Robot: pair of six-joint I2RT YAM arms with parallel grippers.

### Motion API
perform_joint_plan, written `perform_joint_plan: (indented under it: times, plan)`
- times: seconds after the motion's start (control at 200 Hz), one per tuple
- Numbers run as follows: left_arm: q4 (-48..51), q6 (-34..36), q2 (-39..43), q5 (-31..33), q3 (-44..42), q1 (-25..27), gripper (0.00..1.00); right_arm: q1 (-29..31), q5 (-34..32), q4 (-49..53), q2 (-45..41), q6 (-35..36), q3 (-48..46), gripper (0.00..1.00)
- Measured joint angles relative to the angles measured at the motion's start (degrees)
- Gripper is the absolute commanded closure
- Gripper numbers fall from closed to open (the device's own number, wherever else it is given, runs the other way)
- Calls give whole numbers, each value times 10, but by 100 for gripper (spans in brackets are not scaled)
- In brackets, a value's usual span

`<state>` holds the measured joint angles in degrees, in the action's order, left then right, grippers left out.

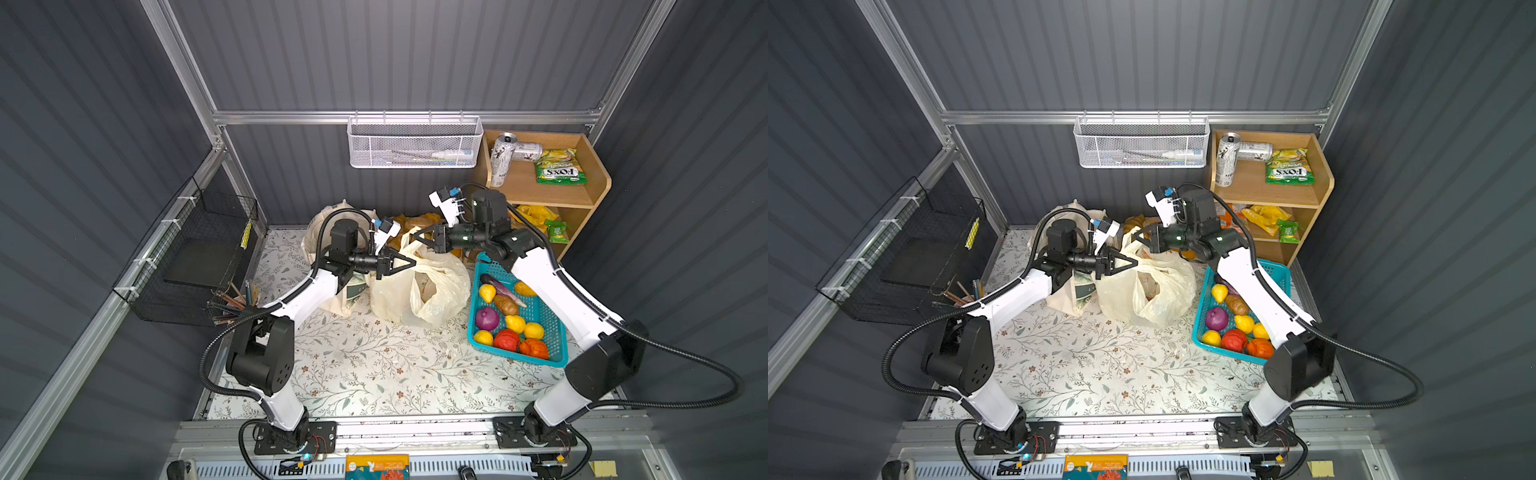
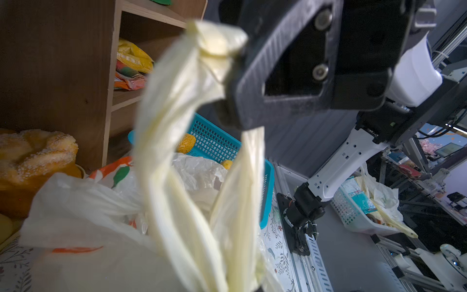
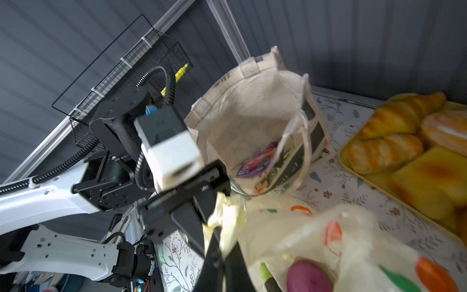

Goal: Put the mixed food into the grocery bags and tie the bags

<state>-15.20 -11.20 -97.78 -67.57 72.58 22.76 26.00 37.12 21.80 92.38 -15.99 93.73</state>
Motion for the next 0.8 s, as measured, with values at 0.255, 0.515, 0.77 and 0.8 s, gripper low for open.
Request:
perform_joint_plan:
  times: [0.255, 0.515, 0.77, 0.8]
  plan:
    - [-151, -110, -3, -8, -16, -1, 100, 7, -41, -121, -120, -70, -186, 100]
    - [-207, -168, -24, -27, -19, 8, 100, 38, -113, -226, -190, -134, -314, 100]
    - [-222, -191, -24, -26, -19, -9, 84, 53, -173, -242, -217, -159, -364, 100]
    - [-225, -196, -25, -25, -19, -12, 88, 52, -179, -237, -216, -159, -364, 100]
